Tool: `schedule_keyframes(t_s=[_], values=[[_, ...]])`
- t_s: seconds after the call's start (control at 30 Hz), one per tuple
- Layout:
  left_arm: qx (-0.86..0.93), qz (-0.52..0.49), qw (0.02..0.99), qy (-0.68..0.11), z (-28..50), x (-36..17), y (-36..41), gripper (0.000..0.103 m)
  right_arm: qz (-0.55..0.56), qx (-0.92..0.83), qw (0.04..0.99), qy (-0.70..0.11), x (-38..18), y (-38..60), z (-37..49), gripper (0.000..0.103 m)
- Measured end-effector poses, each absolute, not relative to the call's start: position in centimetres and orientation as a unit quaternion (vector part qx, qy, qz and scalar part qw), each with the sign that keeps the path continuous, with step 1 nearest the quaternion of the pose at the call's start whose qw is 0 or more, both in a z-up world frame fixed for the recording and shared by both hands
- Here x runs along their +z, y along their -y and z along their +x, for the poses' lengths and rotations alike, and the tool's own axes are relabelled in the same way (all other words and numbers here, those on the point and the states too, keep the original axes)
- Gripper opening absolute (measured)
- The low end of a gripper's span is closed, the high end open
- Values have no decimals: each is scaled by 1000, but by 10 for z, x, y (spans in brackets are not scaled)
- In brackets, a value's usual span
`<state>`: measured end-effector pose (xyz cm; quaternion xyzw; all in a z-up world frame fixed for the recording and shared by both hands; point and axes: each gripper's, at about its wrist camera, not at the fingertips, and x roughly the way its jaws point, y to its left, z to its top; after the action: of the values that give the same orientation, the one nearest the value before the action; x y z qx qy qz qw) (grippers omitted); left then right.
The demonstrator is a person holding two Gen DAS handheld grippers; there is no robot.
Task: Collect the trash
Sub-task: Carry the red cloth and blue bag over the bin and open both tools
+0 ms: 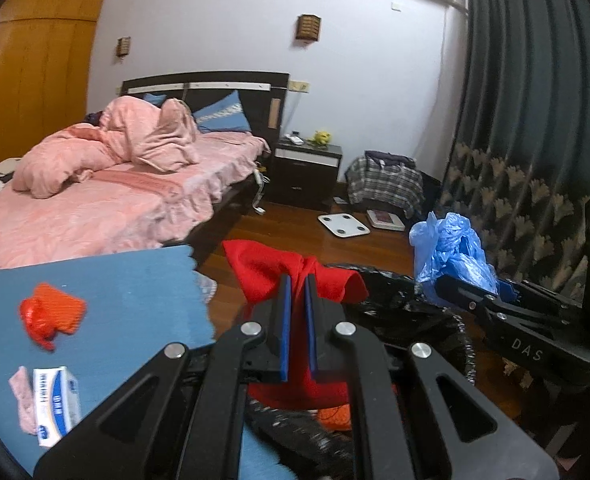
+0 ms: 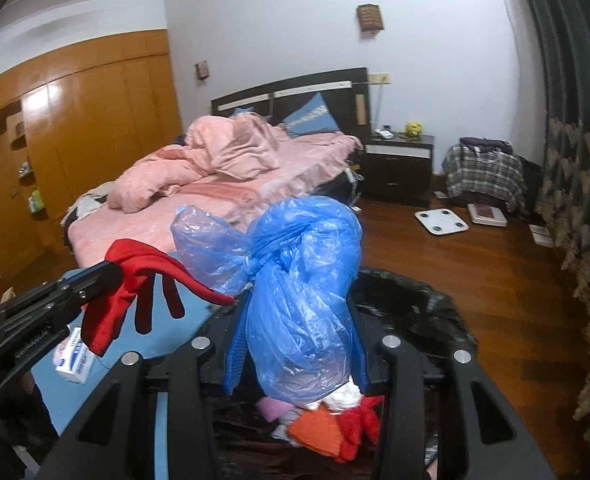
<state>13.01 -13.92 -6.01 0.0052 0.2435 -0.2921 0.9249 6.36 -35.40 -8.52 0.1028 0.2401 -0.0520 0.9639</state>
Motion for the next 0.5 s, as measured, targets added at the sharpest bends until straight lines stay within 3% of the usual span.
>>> schedule_keyframes(t_s=[0.33, 0.43, 0.5], values=[[-327, 24, 908, -260, 136, -77, 188, 7, 113, -91, 955, -260, -109, 398, 63, 44], [-335, 22, 902, -270, 141, -82, 192, 17, 112, -99, 952, -265, -114, 405, 65, 49], [-337, 20, 900, -275, 142, -85, 193, 31, 115, -106, 951, -268, -118, 409, 64, 58]])
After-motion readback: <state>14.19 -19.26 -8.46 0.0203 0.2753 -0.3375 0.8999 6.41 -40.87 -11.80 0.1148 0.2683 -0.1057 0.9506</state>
